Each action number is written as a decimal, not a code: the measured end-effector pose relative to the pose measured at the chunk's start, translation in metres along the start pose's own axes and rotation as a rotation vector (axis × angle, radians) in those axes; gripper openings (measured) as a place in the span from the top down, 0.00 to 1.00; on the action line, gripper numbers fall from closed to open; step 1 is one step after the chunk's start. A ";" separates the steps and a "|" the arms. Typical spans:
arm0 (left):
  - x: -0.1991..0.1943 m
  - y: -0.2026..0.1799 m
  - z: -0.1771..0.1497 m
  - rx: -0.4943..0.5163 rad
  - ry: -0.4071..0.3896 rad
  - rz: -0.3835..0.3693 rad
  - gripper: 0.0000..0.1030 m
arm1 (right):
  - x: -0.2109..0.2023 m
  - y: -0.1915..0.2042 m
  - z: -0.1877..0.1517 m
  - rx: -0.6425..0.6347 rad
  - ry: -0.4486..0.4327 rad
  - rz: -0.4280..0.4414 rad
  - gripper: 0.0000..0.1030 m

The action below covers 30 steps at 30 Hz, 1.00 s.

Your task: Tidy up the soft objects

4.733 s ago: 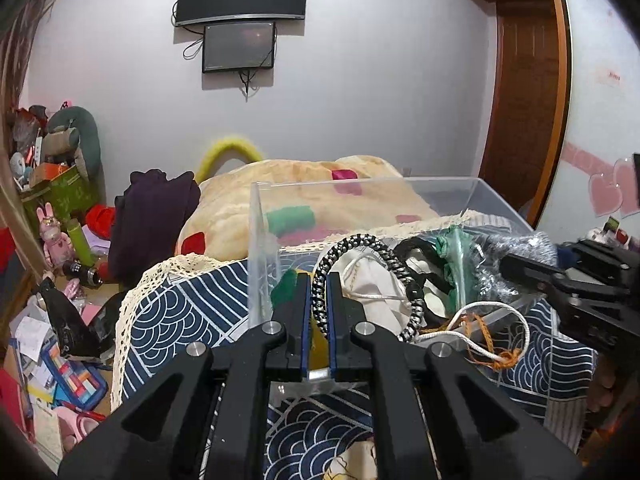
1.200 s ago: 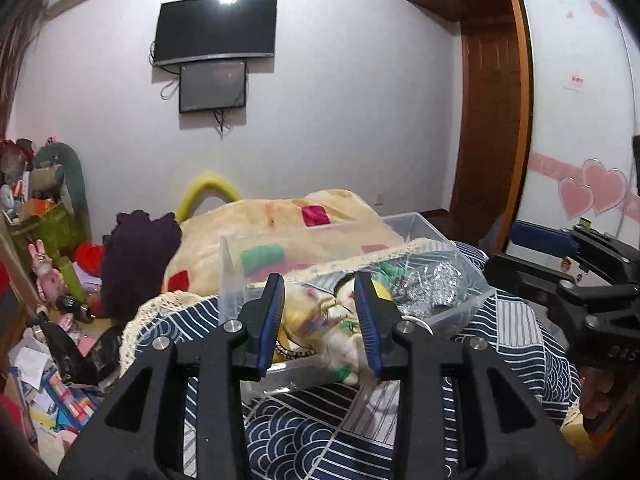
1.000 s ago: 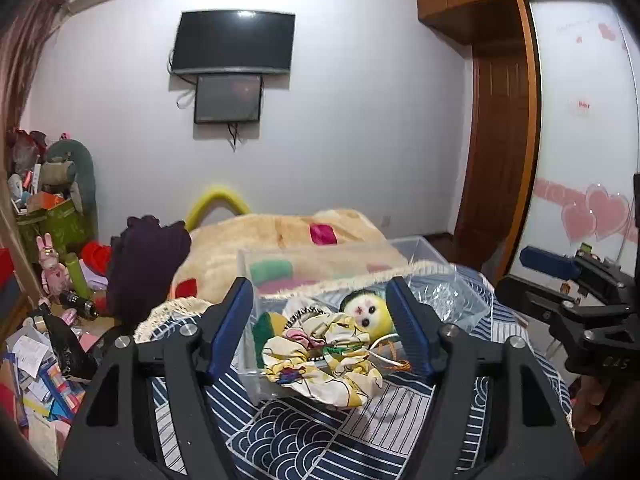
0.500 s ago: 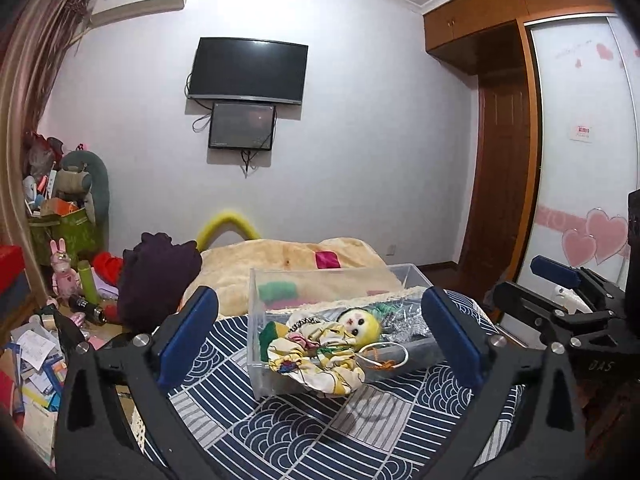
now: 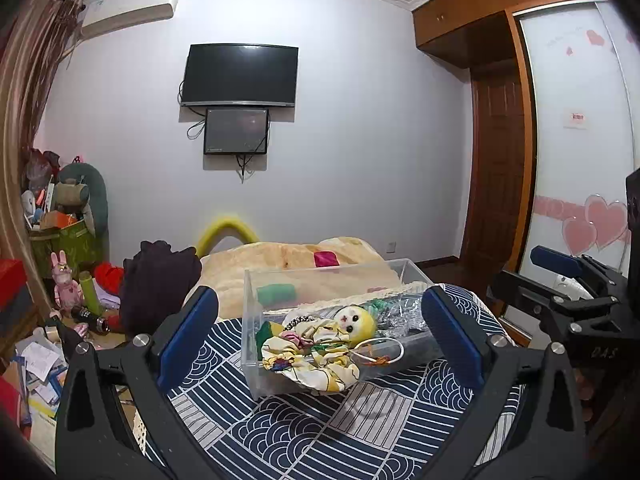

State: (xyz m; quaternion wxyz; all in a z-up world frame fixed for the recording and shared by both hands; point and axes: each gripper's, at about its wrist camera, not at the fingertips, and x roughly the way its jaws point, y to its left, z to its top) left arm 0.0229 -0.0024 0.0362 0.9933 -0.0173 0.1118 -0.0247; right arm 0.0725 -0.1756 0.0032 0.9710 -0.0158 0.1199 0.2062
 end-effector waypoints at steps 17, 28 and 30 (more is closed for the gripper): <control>-0.002 -0.004 0.000 -0.002 -0.005 0.002 0.00 | -0.003 -0.001 0.001 0.011 0.000 0.000 0.00; -0.002 0.002 0.001 -0.019 -0.004 0.008 0.00 | -0.004 0.001 0.002 0.013 -0.005 0.004 0.00; -0.002 0.003 0.001 -0.021 -0.004 0.007 0.00 | -0.005 0.002 0.002 0.015 -0.006 0.005 0.00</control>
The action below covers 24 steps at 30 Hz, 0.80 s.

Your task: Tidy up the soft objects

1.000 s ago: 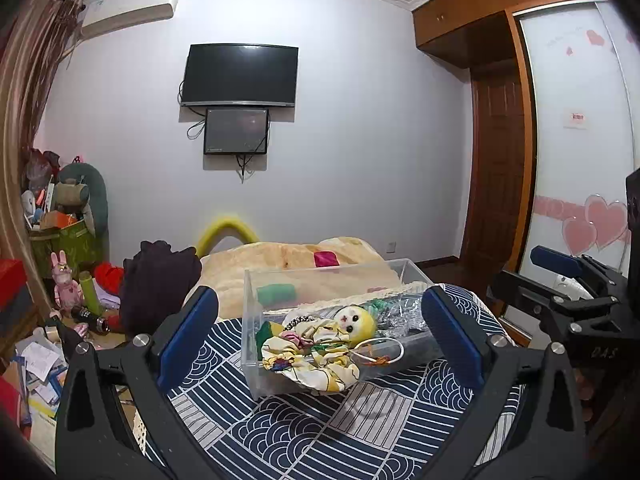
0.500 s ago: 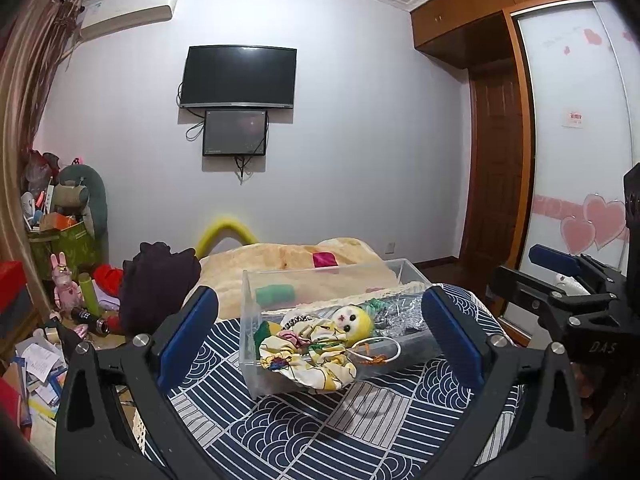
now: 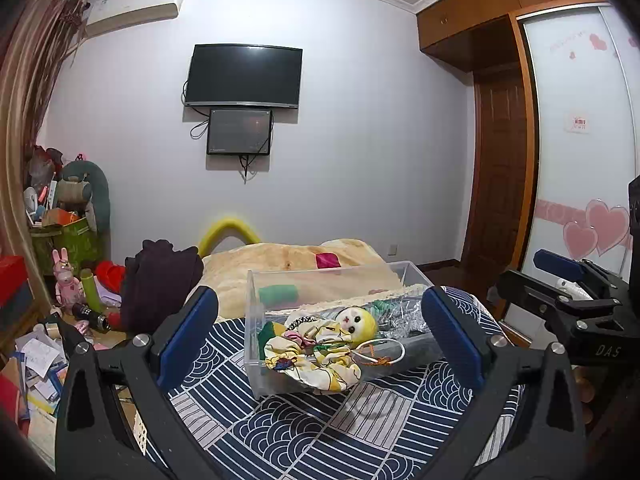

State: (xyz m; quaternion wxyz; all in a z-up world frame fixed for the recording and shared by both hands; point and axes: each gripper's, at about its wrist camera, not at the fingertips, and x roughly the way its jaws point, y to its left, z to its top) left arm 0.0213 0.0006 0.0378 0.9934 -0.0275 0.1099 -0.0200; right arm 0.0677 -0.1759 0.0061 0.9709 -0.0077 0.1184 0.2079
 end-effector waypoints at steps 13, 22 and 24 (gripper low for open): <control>-0.001 0.001 0.000 -0.003 -0.006 -0.018 0.00 | 0.000 0.001 0.001 0.003 0.000 0.003 0.00; -0.001 -0.006 -0.002 0.021 -0.014 -0.027 0.00 | 0.000 0.002 -0.002 0.005 0.009 0.003 0.00; -0.001 -0.009 -0.003 0.028 -0.012 -0.028 0.00 | 0.000 0.003 -0.002 0.007 0.011 0.003 0.00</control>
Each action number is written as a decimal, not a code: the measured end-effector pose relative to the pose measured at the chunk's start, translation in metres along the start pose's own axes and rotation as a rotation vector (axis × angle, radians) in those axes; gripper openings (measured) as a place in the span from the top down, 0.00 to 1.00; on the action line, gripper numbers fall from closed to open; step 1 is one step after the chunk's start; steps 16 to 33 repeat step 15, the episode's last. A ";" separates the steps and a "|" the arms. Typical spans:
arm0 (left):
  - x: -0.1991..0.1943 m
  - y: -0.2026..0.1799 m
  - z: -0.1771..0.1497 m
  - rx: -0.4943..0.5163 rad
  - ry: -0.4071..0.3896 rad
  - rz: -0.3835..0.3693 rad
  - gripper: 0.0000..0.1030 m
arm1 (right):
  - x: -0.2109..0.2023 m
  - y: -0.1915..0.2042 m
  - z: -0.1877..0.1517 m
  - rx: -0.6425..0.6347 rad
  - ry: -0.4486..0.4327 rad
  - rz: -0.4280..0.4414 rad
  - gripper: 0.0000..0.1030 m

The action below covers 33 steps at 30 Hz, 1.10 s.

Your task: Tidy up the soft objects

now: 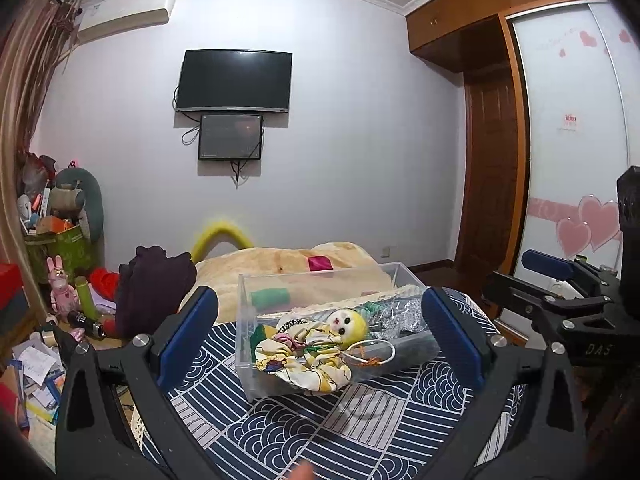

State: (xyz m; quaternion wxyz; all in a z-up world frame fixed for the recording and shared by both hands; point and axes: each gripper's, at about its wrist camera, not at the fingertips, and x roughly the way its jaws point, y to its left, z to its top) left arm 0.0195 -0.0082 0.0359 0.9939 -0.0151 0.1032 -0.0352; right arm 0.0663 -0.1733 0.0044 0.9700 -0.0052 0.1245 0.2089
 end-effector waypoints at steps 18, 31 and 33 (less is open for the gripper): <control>0.003 0.001 0.000 -0.019 0.026 -0.009 0.00 | 0.002 0.002 -0.003 0.007 0.014 0.010 0.00; 0.003 0.001 0.000 -0.019 0.026 -0.009 0.00 | 0.002 0.002 -0.003 0.007 0.014 0.010 0.00; 0.003 0.001 0.000 -0.019 0.026 -0.009 0.00 | 0.002 0.002 -0.003 0.007 0.014 0.010 0.00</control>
